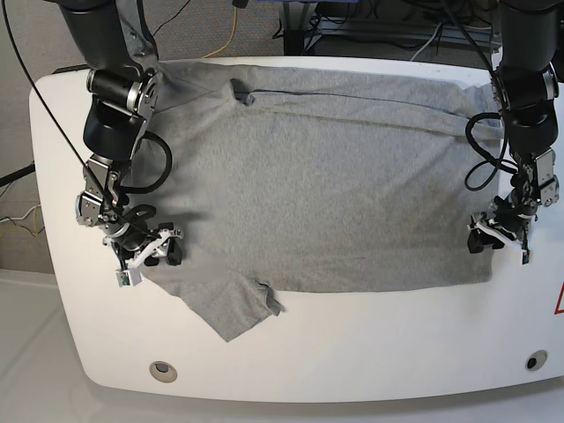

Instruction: Fold the T-shirt properly

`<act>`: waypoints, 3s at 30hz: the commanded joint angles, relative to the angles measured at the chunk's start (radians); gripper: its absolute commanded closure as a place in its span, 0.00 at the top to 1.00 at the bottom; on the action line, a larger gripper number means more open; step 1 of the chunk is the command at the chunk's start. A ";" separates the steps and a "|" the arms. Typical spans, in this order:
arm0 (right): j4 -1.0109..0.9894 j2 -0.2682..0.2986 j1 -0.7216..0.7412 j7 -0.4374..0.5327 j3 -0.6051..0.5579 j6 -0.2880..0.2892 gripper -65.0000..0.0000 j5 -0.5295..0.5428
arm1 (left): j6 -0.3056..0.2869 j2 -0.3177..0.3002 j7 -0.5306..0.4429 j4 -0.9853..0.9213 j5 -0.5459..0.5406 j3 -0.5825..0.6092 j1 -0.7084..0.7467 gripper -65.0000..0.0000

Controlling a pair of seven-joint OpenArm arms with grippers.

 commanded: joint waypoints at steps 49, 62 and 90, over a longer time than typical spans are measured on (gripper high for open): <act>-0.026 0.030 0.068 0.134 0.002 0.002 0.54 0.008 | 0.021 -0.021 0.023 0.088 -0.020 0.000 -0.007 0.46; -0.114 0.041 0.088 0.147 0.003 -0.005 0.54 -0.001 | 0.022 -0.015 0.039 0.092 -0.023 0.001 -0.004 0.45; -0.111 0.029 0.056 0.141 0.002 0.002 0.55 -0.003 | 0.023 -0.011 0.053 0.093 -0.017 0.001 0.009 0.45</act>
